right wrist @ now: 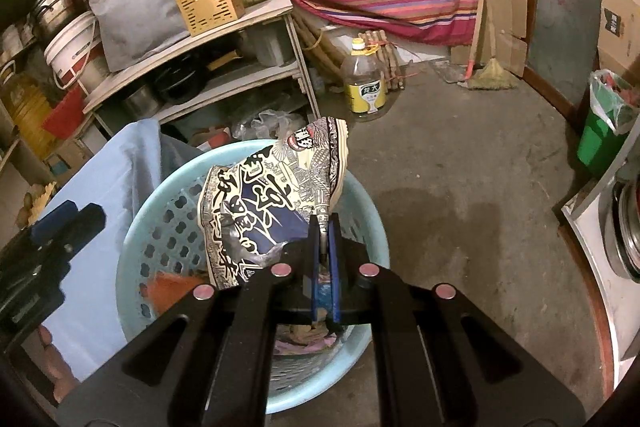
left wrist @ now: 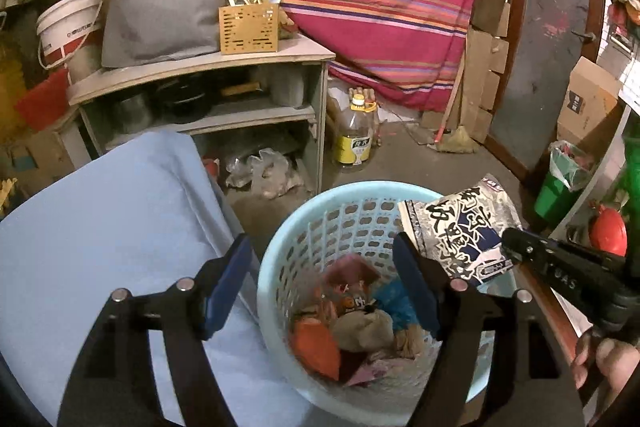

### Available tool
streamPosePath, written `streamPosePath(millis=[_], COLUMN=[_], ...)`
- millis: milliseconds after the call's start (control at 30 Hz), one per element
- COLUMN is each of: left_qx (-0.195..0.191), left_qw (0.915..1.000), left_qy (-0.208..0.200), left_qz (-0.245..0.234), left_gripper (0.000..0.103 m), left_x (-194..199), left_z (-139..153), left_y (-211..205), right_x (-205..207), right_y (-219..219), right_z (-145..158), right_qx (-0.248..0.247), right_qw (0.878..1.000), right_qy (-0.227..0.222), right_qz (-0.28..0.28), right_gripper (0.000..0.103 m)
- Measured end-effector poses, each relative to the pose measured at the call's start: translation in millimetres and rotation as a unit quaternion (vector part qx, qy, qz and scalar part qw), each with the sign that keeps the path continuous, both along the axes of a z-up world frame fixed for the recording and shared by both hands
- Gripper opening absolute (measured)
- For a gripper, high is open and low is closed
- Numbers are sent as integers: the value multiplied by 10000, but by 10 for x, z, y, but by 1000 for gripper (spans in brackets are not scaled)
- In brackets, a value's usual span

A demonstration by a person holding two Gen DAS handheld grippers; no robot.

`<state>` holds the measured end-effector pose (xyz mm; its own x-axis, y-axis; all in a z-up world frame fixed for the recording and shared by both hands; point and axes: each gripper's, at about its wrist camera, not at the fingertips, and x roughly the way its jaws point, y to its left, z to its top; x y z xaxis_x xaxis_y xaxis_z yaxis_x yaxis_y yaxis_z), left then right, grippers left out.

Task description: Collect trash

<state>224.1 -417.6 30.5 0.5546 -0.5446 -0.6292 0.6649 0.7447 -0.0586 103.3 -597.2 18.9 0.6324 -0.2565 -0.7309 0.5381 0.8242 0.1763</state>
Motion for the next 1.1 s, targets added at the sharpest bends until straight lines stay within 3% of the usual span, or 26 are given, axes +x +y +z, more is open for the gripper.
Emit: streamPosePath(millis=[167,433,500,633,933,1100], left_qx=[-82,-149,-159,-160,-328,-347], left_qw=[9994,9977,9972,9953,9885,9848], left_qy=[-275,-427,-445,-570,-706,-877], left_qz=[201,506,577,767,1294,1460], left_gripper=[85,86,86,91,95,98], left_x=[-69,-59,-67,-119,-375,-685], left_z=[133,228,226,238,293,387], left_y=[218,570,639,833,1509,1973], right_x=[51,161,181,199,-31,-231], right_y=[77,205,257,357,718,1120], right_z=[-28,-92,-95,-107,47,155], right_qx=[-4,173,170,164,-178,-611], right_qw=[9999,9993,9990,9985,9966,9930], right_qy=[29,-25,-33,-117,-358,-516], right_qz=[127,344,412,513,715,872], right_gripper=[8,50,56,76,98,99])
